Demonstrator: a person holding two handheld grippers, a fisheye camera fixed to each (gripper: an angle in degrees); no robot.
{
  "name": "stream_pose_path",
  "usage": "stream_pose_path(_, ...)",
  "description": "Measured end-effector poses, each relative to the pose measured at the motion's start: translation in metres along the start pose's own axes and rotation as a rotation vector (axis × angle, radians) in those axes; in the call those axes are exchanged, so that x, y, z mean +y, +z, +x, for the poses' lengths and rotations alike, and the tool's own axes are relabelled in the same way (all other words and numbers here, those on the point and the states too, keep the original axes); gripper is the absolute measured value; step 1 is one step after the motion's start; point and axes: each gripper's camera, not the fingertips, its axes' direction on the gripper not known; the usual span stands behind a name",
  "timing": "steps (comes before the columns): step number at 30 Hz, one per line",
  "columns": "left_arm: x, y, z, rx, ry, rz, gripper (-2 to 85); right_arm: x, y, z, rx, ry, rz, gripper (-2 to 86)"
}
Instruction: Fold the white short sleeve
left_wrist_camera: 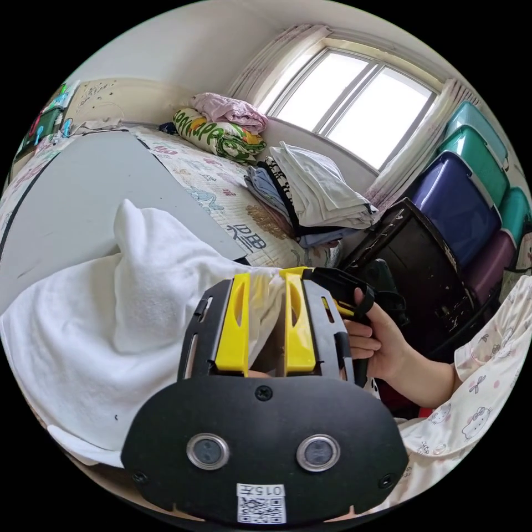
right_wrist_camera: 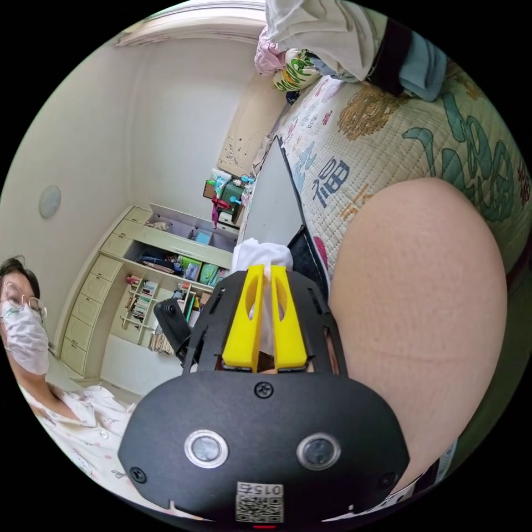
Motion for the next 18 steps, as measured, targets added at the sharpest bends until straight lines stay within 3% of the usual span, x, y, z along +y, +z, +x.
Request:
stream_pose_path(7, 0.02, -0.012, -0.003, -0.016, -0.002, -0.031, 3.6, 0.07, 0.034, -0.02, 0.02, -0.018, -0.002, 0.6)
stream_pose_path(9, 0.03, -0.038, 0.005, -0.108, 0.054, -0.011, 1.8, 0.089, 0.04, -0.025, 0.022, -0.019, 0.008, 0.5)
stream_pose_path(14, 0.048, -0.172, -0.001, -0.285, 0.1, 0.193, 0.6, 0.128, 0.048, -0.079, 0.065, -0.123, 0.059, 0.4)
stream_pose_path(18, 0.073, -0.326, -0.018, -0.462, 0.078, 0.388, 0.2, 0.135, 0.043, -0.141, 0.045, -0.264, 0.148, 0.4)
